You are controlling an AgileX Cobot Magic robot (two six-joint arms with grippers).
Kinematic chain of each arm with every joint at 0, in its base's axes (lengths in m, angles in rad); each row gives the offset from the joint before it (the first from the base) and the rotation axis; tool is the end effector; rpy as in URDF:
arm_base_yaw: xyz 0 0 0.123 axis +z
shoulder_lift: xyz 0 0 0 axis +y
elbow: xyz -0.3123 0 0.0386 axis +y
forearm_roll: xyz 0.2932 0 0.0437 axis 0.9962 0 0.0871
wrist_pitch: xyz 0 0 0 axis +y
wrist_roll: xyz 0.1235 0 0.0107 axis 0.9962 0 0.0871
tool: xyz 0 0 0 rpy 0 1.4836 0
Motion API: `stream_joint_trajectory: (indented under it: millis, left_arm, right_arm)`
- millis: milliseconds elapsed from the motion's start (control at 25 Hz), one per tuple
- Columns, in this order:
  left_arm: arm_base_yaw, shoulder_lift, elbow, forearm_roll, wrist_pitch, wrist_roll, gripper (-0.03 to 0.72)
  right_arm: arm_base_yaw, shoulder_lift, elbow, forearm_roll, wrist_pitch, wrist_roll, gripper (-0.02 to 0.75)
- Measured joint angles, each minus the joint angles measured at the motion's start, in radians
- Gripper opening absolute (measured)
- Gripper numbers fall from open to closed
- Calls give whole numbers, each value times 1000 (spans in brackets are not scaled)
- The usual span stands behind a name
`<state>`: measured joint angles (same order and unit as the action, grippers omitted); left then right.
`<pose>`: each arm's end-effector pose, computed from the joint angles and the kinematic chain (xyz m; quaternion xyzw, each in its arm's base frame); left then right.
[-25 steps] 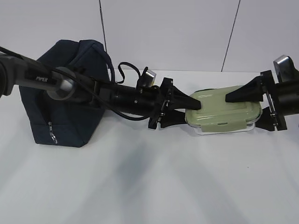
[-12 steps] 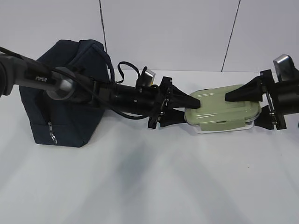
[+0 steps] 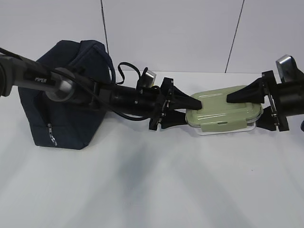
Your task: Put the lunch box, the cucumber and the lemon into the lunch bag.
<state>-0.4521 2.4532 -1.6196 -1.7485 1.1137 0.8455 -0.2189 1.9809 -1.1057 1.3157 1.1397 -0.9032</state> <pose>0.4456 -0.3382 0.0812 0.0376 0.7682 -0.6382 0.0329 0.4119 0.0201 0.1402 0.0685 0.8510 0.4992 0.1478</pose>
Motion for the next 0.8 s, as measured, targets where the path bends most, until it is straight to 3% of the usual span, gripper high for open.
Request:
stream_joint_trajectory:
  millis: [800]
  left_arm:
    - [0, 0, 0, 0, -4, -3, 381]
  right_arm:
    - [0, 0, 0, -3, -2, -4, 526]
